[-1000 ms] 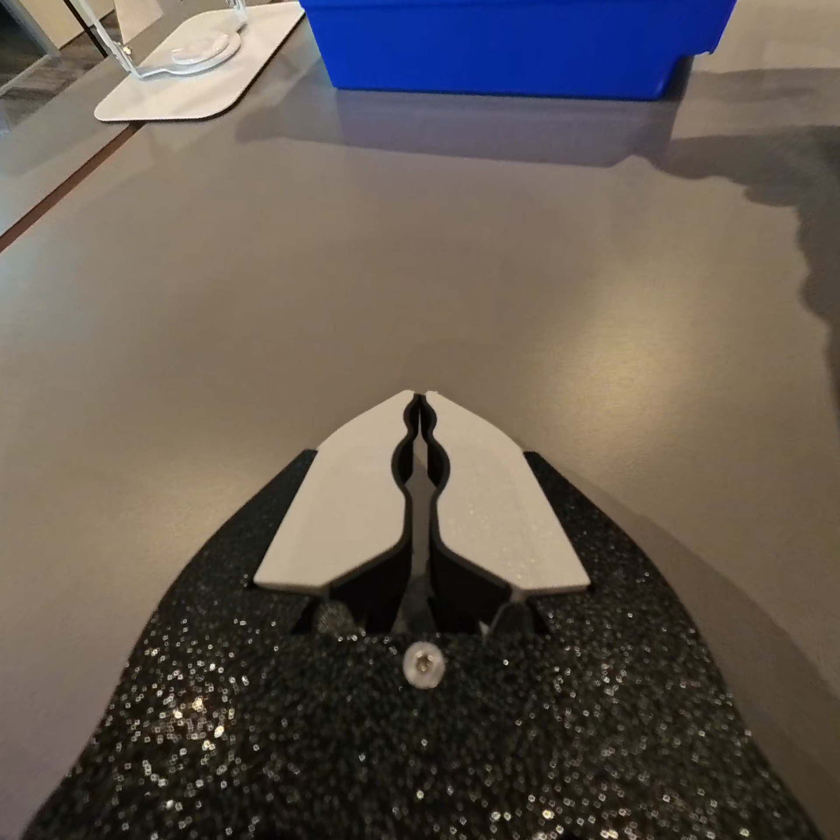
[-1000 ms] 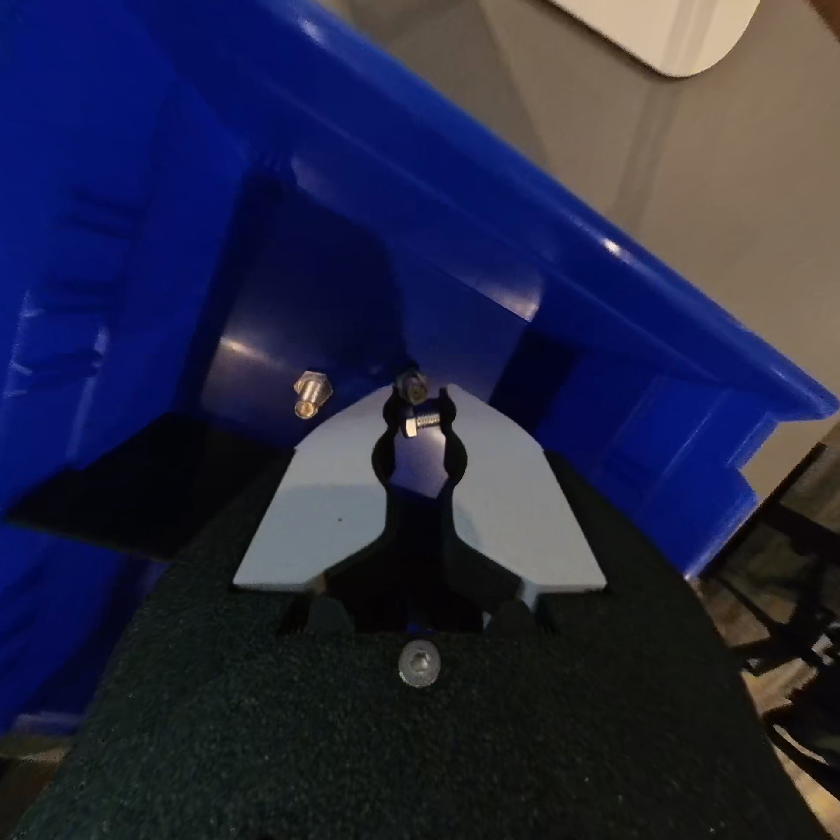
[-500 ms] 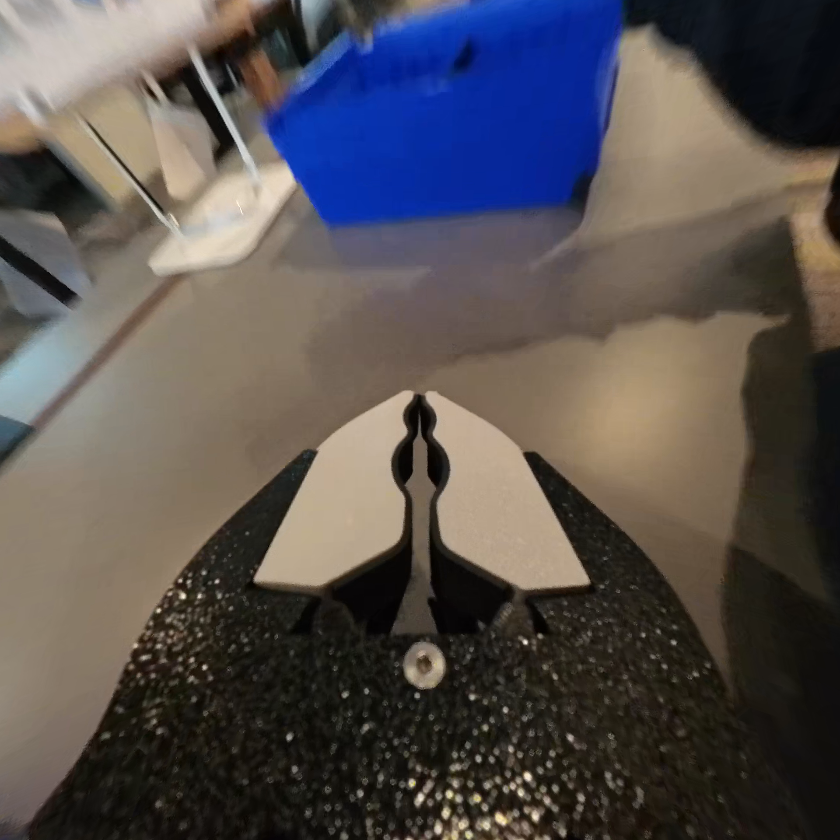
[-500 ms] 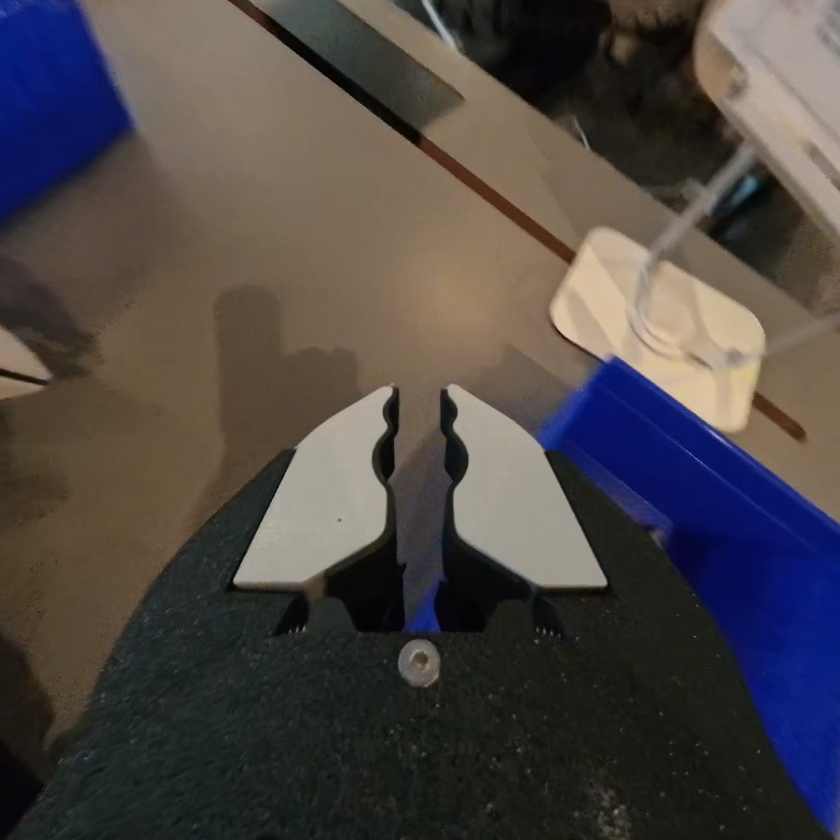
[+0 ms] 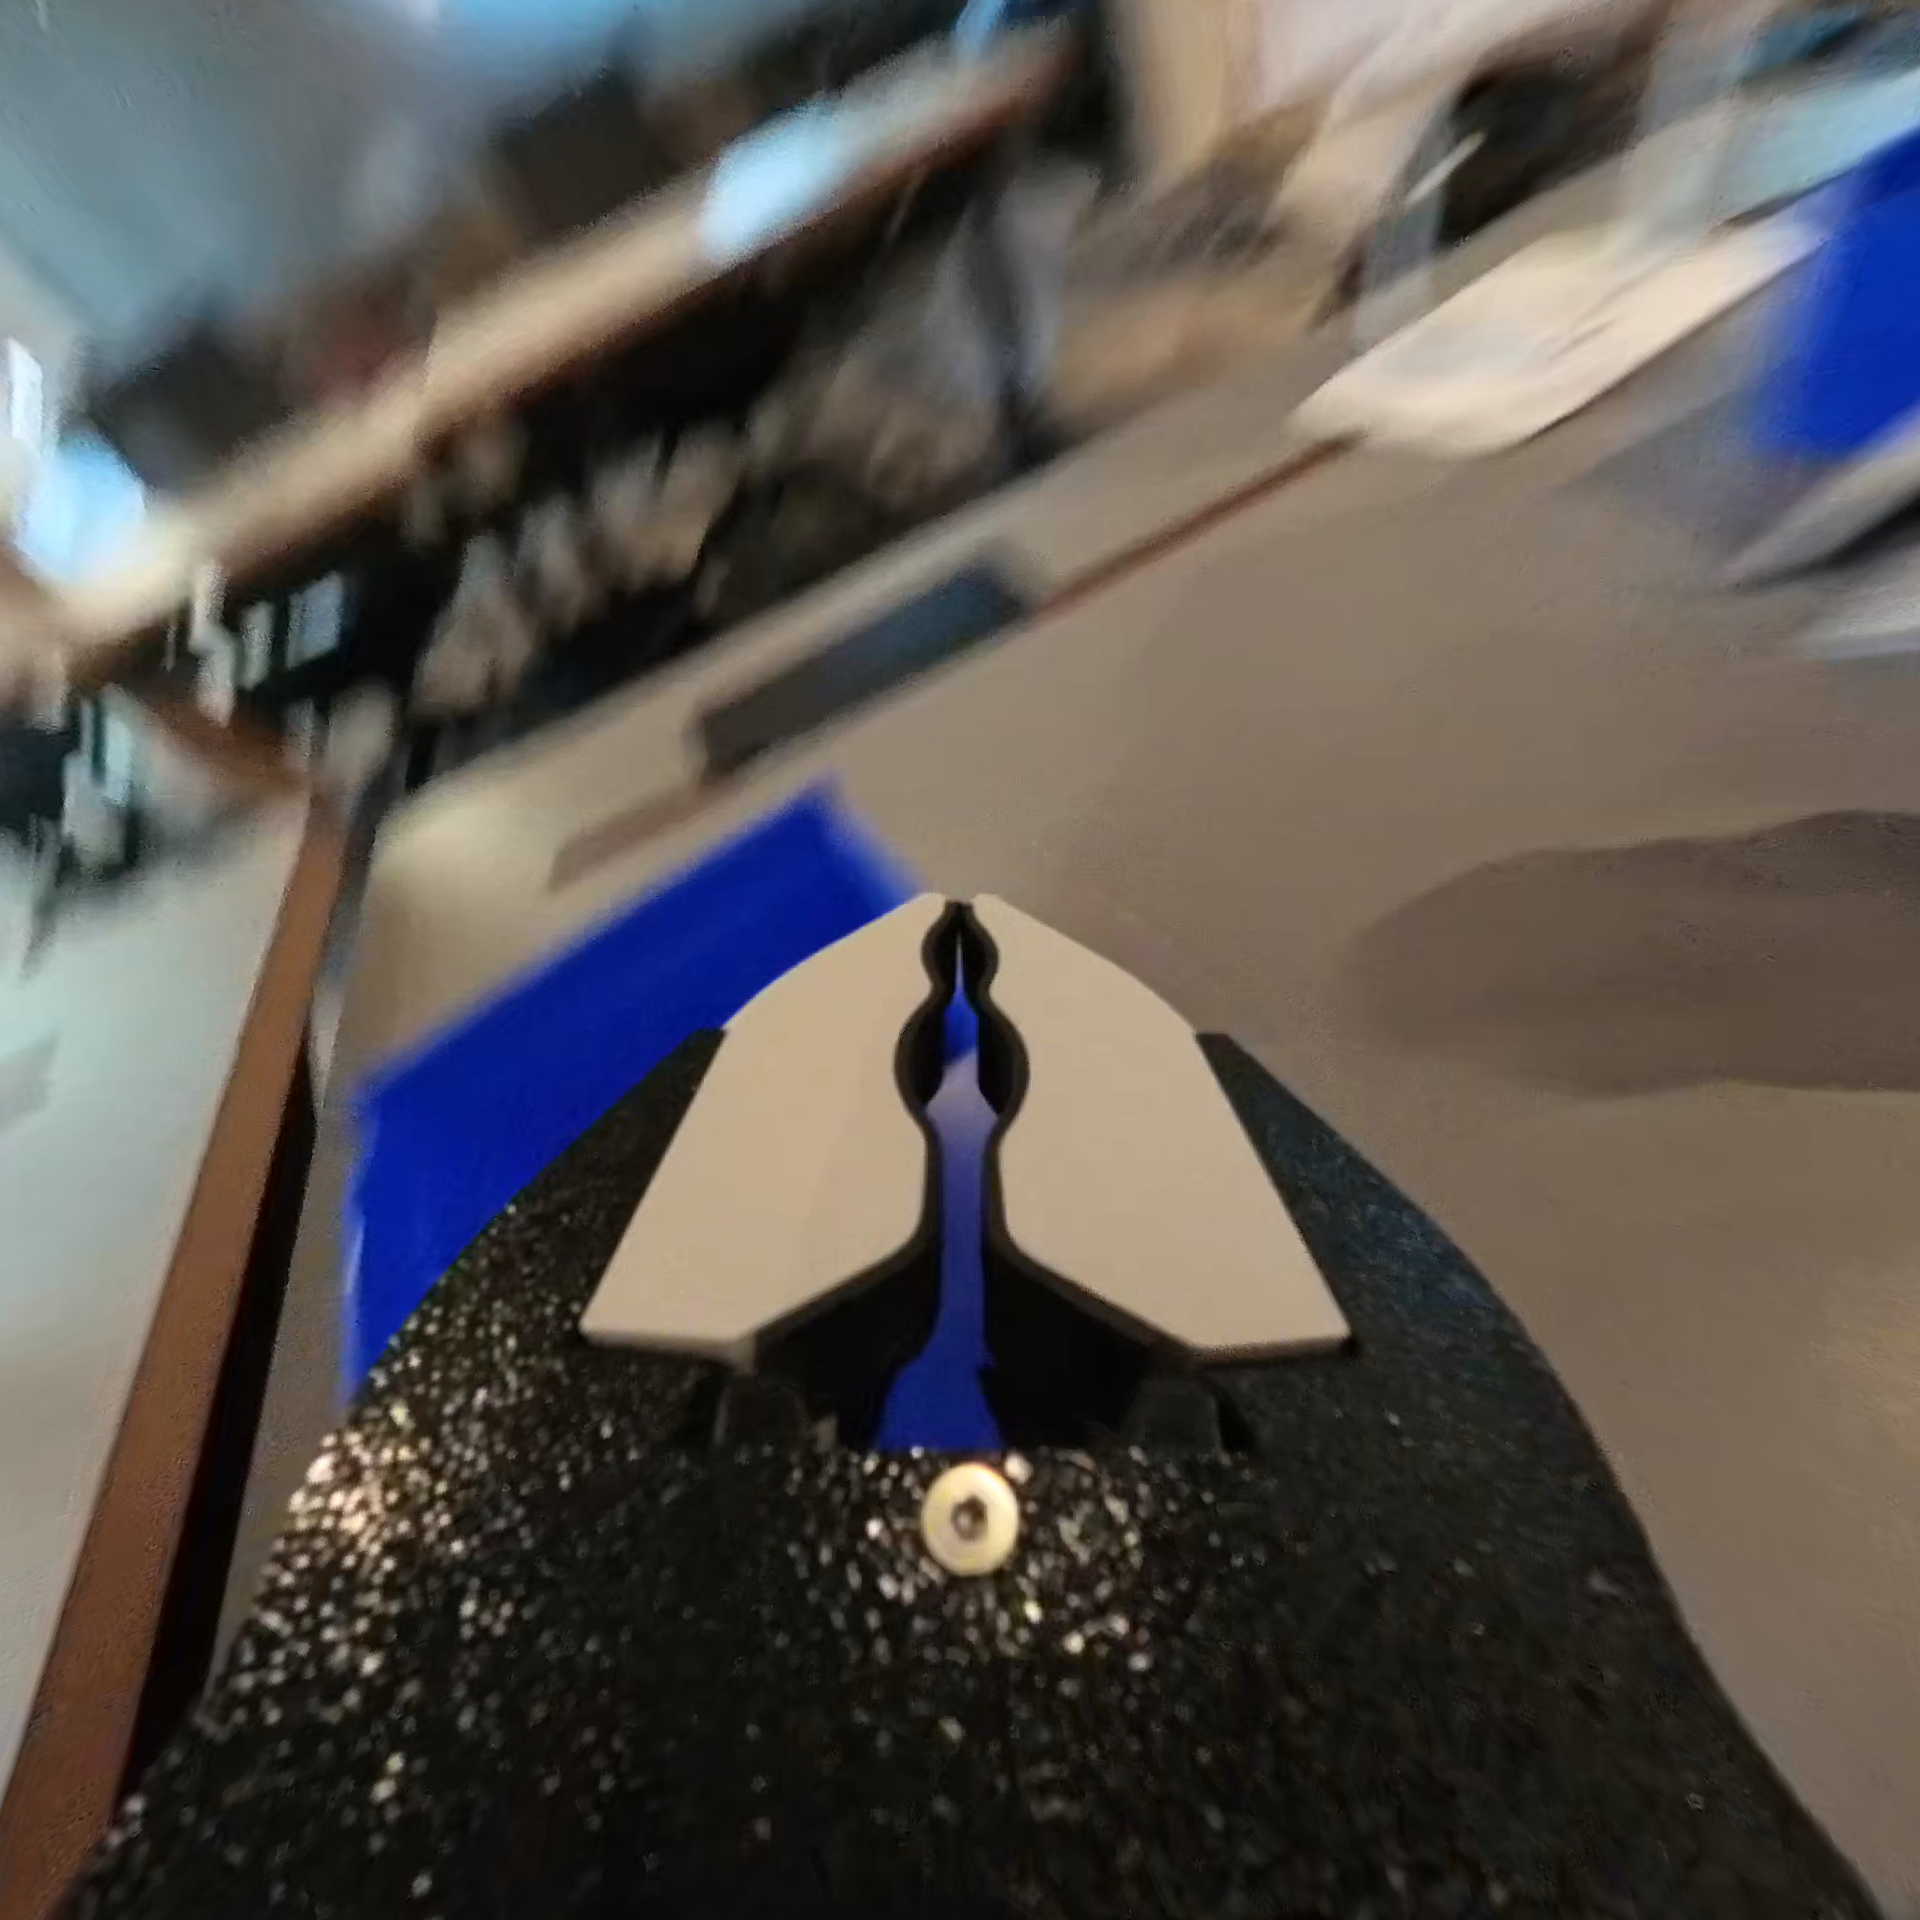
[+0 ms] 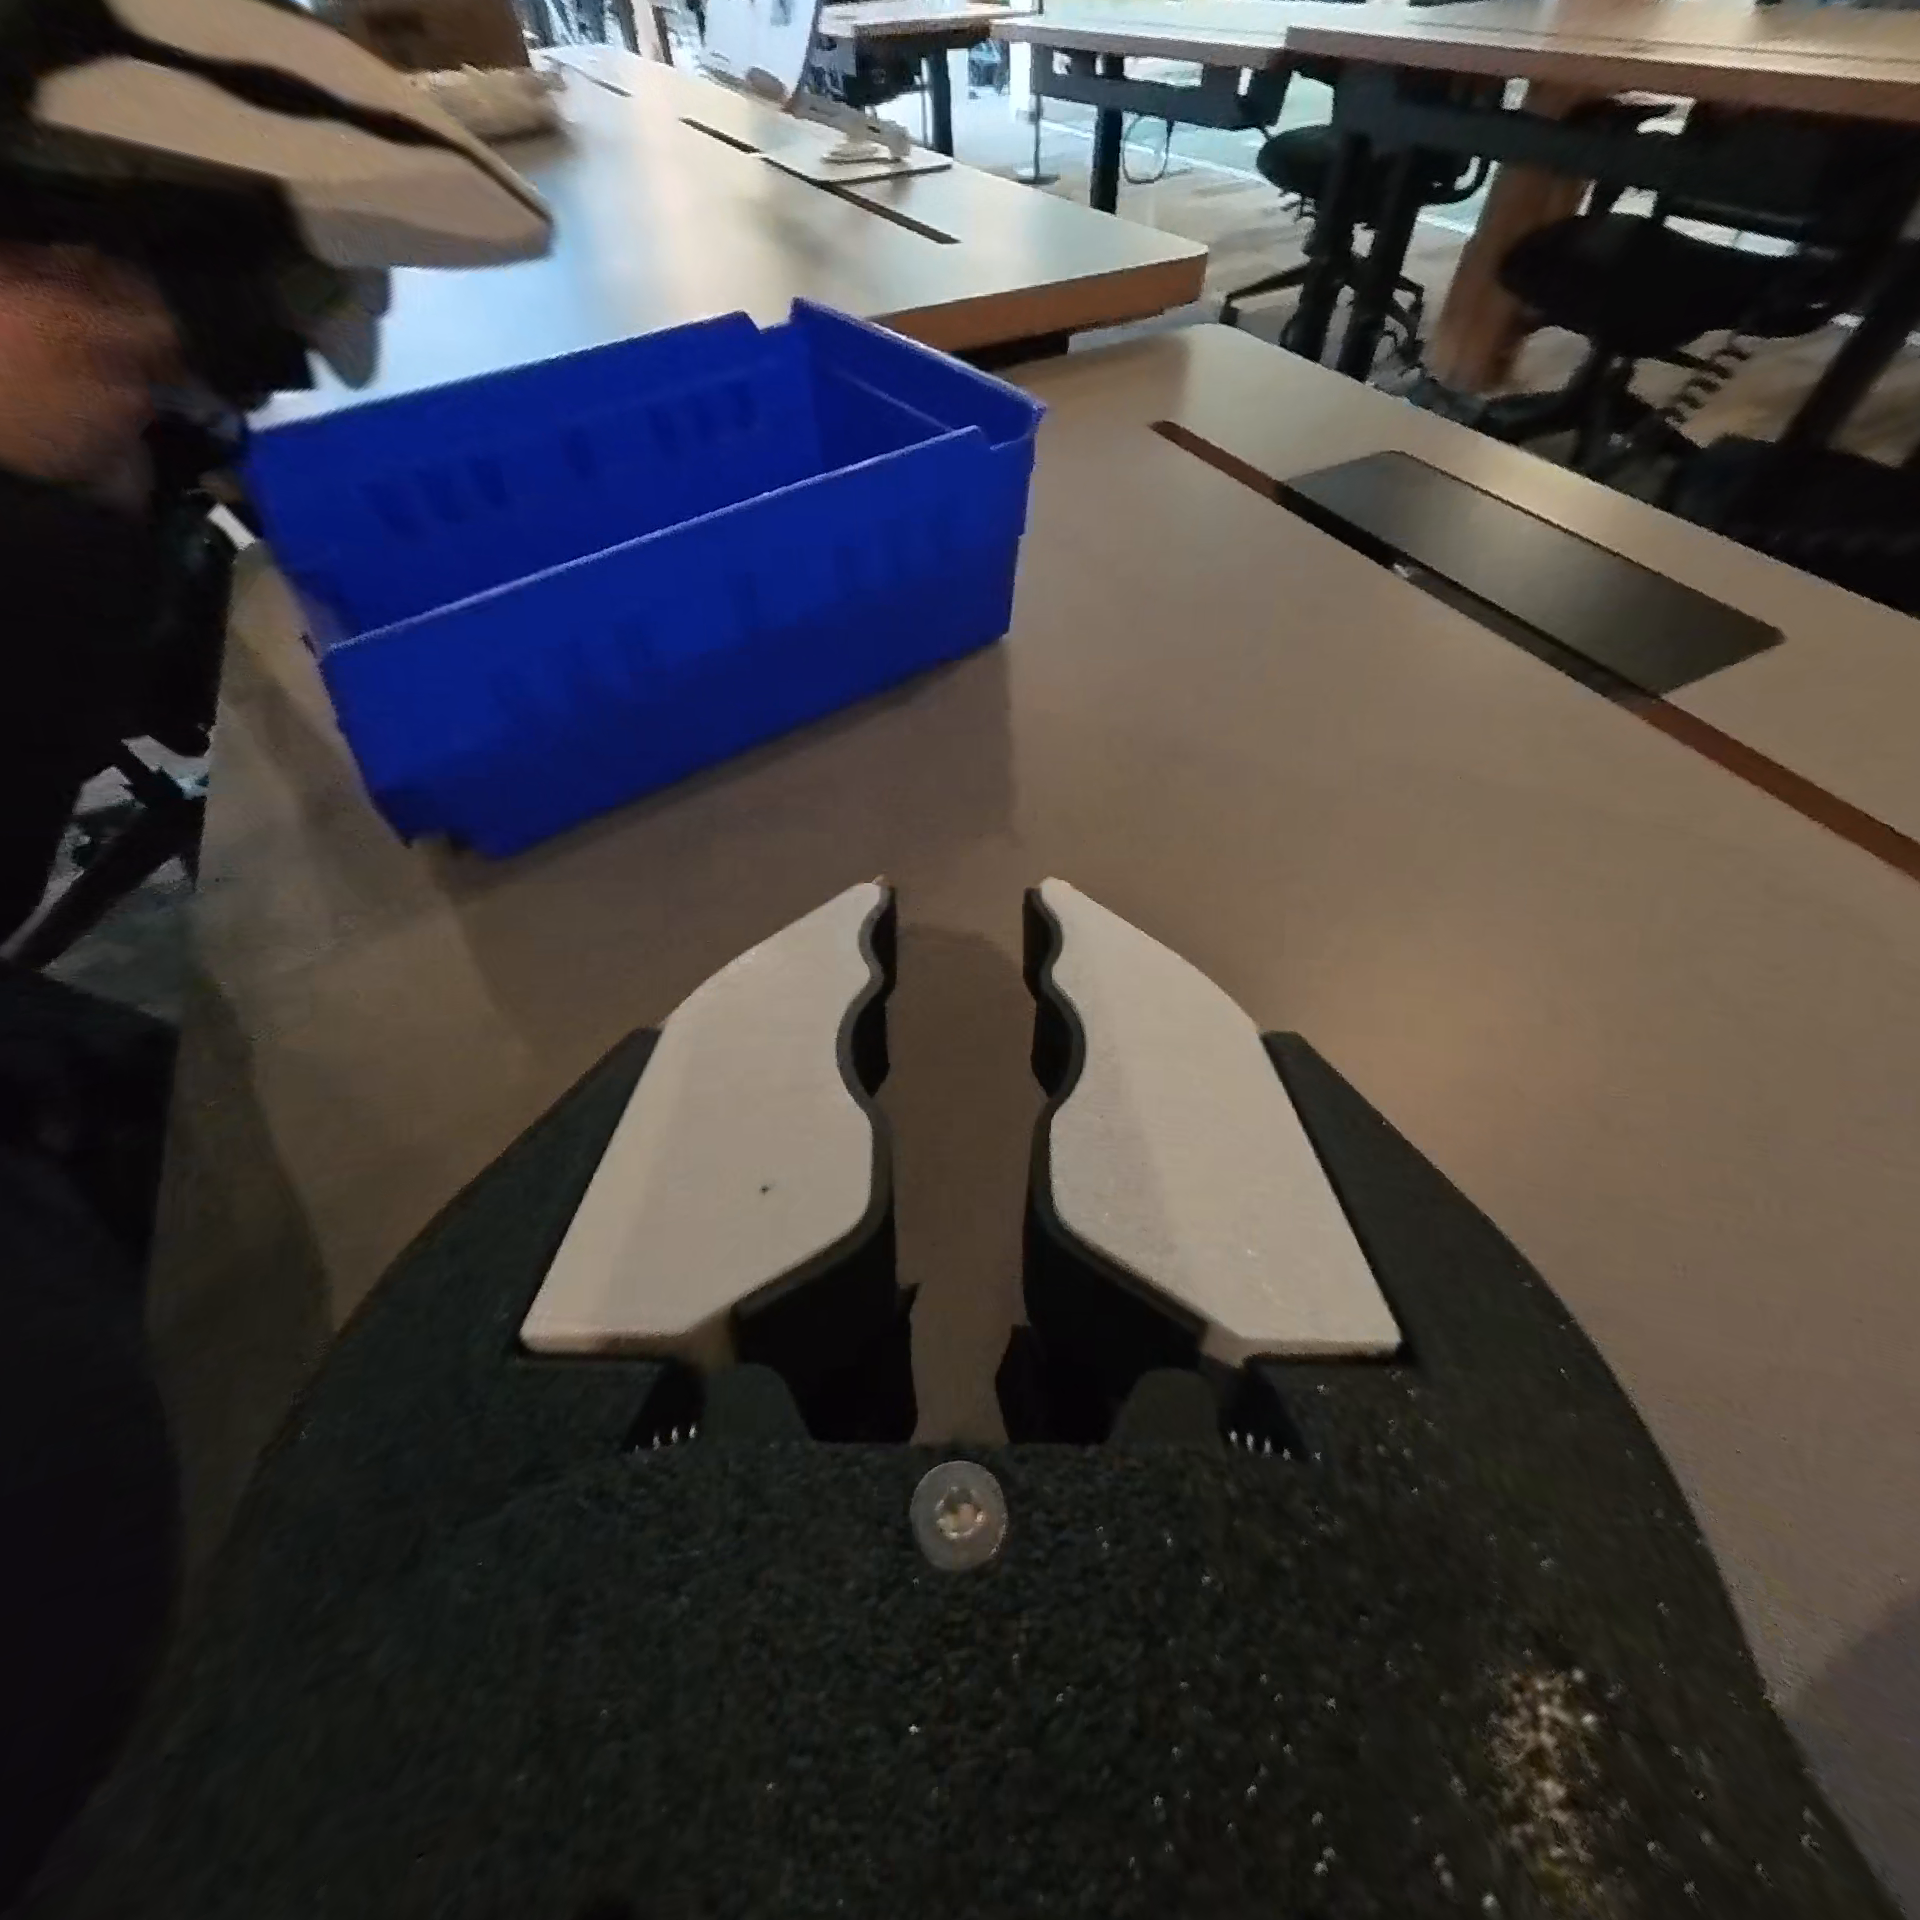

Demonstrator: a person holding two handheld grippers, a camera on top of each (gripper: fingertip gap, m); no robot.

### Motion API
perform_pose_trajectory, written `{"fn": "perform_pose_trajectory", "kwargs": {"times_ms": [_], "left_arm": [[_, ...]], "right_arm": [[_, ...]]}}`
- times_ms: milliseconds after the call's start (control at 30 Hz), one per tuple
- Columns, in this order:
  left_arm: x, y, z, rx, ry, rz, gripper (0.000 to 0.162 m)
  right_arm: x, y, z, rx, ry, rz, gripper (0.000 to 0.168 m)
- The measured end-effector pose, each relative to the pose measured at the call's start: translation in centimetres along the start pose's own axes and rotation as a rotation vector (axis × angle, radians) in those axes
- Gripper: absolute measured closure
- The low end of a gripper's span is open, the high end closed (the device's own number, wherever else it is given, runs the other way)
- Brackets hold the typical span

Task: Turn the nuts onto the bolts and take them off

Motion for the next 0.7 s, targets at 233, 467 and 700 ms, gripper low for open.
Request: {"fn": "perform_pose_trajectory", "kwargs": {"times_ms": [233,467,700], "left_arm": [[-7.4,-6.4,4.2,0.033,-0.387,-0.380,0.144],[-11.5,-8.4,7.2,0.059,-0.677,-0.499,0.135],[-13.8,-9.2,8.3,0.099,-0.827,-0.539,0.131]], "right_arm": [[0.5,-0.4,-1.7,0.023,0.084,0.001,0.145],[1.0,-0.8,-2.6,0.046,0.122,-0.005,0.147],[1.1,-1.0,-2.8,0.038,0.116,-0.026,0.147]]}}
Point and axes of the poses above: each gripper's, where its closed fingertips meet, z out along the fingers, x out of its top, y = z × x across the jaws, the point moved 5 cm from there along -z, back along the fingers, and after that the axes turned 3 degrees about -z, right-handed, at the moved point
